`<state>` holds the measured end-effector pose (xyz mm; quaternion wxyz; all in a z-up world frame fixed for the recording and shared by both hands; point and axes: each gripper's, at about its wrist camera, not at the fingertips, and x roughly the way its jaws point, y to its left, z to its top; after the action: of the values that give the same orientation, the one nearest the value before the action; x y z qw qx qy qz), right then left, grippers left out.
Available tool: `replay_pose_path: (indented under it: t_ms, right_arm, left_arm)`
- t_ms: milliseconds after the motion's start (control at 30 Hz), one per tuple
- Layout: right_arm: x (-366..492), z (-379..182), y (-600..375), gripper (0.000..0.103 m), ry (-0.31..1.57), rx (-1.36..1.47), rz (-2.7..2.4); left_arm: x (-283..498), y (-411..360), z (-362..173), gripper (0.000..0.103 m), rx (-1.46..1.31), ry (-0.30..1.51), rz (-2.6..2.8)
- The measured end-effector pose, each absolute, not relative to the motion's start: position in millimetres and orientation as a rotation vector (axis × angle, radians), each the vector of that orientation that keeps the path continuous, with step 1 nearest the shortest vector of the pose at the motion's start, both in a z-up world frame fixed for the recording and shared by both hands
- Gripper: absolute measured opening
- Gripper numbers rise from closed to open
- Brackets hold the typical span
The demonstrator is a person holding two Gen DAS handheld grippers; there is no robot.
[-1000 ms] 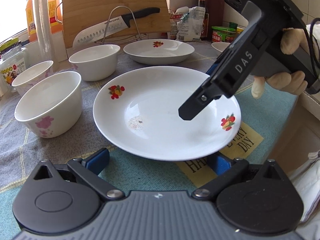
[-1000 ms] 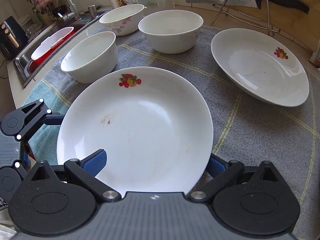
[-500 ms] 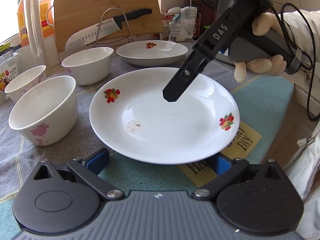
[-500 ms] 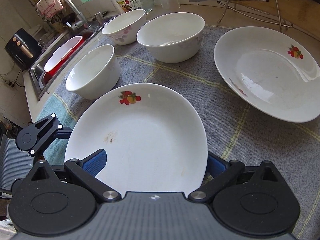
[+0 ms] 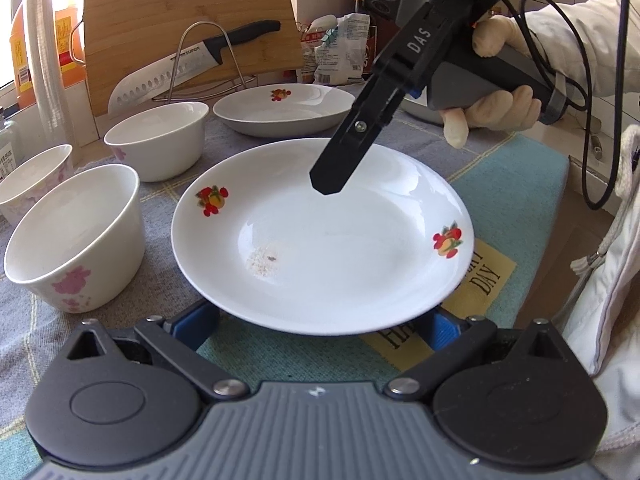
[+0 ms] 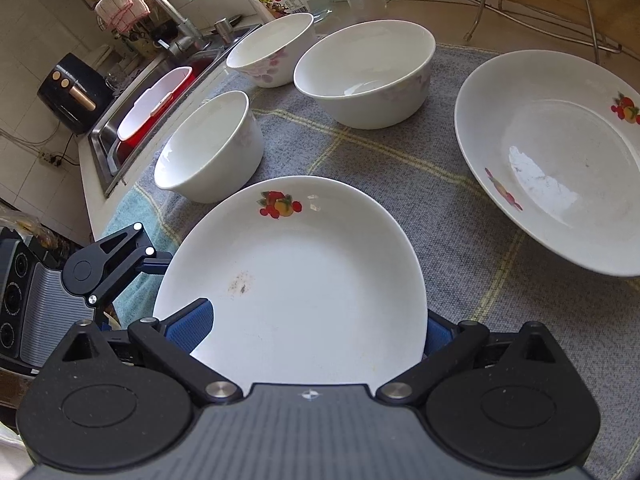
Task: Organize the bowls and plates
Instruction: 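Lift the fruit-decorated plate with the right gripper and carry it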
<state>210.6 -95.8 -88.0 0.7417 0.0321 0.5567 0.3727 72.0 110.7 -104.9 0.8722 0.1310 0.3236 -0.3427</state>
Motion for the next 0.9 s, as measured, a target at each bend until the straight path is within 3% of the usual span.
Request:
replay_pose_path:
  t_ms: [900]
  right_arm:
    - [223.8, -88.2, -92.8, 0.103, 1.337, 0.120, 0.804]
  left_arm:
    - [78.8, 111.9, -101.7, 0.101, 0.320, 0.667, -0.782]
